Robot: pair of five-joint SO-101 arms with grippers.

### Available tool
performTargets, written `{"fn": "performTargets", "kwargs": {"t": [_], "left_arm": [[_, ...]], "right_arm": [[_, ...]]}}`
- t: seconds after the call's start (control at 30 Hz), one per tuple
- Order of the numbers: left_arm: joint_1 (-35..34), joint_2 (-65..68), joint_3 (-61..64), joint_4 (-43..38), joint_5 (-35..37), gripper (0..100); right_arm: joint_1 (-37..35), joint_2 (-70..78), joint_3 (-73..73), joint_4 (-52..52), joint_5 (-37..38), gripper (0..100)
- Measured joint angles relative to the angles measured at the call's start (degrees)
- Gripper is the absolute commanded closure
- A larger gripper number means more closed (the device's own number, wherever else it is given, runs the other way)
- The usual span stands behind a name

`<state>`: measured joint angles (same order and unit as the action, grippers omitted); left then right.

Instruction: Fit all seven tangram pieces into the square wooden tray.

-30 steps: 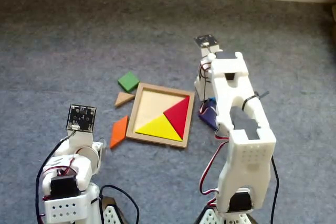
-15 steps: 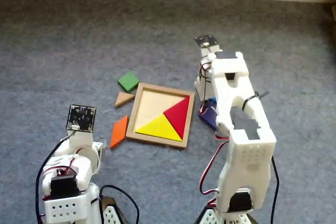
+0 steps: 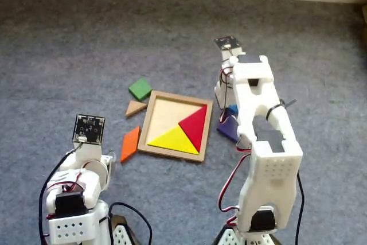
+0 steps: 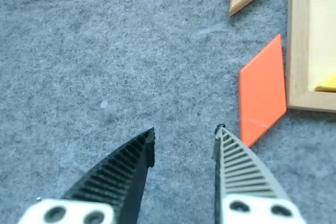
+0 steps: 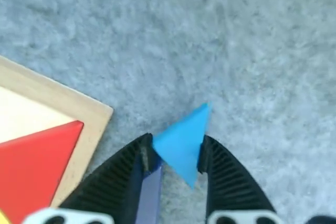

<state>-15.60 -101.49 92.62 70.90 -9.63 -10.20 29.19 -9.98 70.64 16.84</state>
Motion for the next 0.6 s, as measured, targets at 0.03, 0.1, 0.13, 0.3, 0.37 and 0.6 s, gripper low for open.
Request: {"fn": "performTargets", "kwargs": {"t": [0.03,0.1,0.13,0.3,0.37,0.6], "left_arm": [[0.0,0.0,0.0,0.0,0.0,81],[0.0,0.0,0.0,0.0,0.0,81],[0.0,0.0,0.0,0.0,0.0,81],[0.0,0.0,0.0,0.0,0.0,81],[0.0,0.0,0.0,0.0,0.0,81],[0.0,0.0,0.0,0.0,0.0,81]], "right_arm": [[0.26,0.0,-0.79,0.53,0.18,92.7],[0.44,0.0,-1.93,1.49,0.7,92.7],[0.35,-0.35,-2.2,2.02,1.49,92.7],[-1.14,-3.16,-2.29,3.87,5.54,92.7],[-3.34,-3.87,-2.29,3.96,7.12,92.7],[-10.46,-4.66,-2.29,4.31,13.98,92.7]]}}
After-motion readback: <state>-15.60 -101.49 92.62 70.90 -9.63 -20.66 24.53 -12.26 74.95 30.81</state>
